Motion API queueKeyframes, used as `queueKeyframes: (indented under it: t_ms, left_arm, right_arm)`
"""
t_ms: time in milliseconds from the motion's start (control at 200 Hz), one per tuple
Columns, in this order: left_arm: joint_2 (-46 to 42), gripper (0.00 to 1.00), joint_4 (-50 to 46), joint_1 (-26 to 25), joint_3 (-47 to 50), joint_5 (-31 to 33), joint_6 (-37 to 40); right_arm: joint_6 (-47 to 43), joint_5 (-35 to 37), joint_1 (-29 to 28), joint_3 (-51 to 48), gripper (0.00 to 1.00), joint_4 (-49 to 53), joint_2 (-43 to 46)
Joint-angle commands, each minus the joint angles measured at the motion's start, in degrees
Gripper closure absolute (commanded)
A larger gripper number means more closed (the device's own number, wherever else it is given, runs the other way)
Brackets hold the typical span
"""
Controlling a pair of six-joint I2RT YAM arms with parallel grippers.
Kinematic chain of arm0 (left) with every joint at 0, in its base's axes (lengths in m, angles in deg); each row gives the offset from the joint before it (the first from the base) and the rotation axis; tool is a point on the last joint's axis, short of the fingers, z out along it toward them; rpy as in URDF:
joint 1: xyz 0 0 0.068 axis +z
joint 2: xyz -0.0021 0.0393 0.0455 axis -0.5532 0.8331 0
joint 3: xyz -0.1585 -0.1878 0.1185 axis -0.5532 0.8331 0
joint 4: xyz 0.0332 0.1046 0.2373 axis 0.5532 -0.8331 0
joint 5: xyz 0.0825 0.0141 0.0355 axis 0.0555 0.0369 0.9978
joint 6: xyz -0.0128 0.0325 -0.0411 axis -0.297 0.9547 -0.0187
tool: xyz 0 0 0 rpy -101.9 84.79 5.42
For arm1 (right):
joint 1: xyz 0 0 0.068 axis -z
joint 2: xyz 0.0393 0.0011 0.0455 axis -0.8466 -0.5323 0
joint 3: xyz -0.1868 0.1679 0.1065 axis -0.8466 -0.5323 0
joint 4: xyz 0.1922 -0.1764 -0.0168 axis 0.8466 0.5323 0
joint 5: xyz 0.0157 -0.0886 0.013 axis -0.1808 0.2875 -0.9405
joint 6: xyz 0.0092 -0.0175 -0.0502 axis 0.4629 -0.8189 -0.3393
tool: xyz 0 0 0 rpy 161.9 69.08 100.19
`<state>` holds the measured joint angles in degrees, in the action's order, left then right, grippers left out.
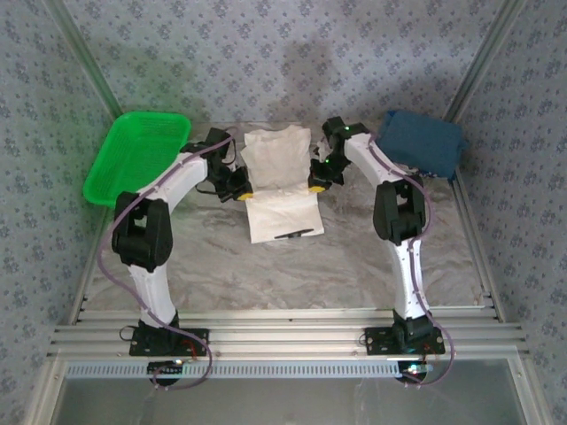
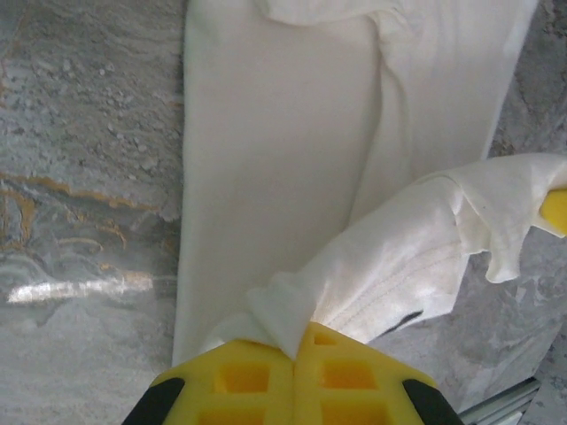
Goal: Fold and stack the t-shirts
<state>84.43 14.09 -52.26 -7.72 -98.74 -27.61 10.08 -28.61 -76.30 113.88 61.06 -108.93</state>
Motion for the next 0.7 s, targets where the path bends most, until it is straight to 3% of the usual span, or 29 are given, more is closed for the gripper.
queueKeyframes:
  t_ms: [0, 355, 410, 505, 610, 695]
  left_arm:
    - [3.4, 0.96, 0.9, 0.7, -3.5, -1.7, 2.4]
    - [15.1, 0.87, 2.1, 1.2, -13.3, -3.6, 2.5]
    - [16.5, 0.80, 1.6, 1.2, -15.3, -3.7, 2.6]
    - [18.6, 0.65, -0.9, 1.4, -19.3, -3.8, 2.7]
    - [17.7, 0.51, -1.8, 2.3, -22.5, -3.3, 1.9]
    - [14.6, 0.46, 0.0, 3.4, -22.9, -3.9, -0.2]
  right_arm:
    - [1.7, 0.7, 0.7, 2.9, 1.00, -0.5, -3.0]
    - [9.3, -3.2, 2.6, 5.8, 0.98, -6.9, -9.1]
    - [10.3, -4.3, 2.9, 7.4, 0.90, -7.2, -10.7]
    - [12.3, -8.0, 3.7, 9.3, 0.64, -8.3, -12.2]
    - [13.2, -9.0, 4.7, 9.4, 0.55, -10.5, -9.9]
    - [13.4, -8.6, 5.4, 8.9, 0.51, -12.2, -6.2]
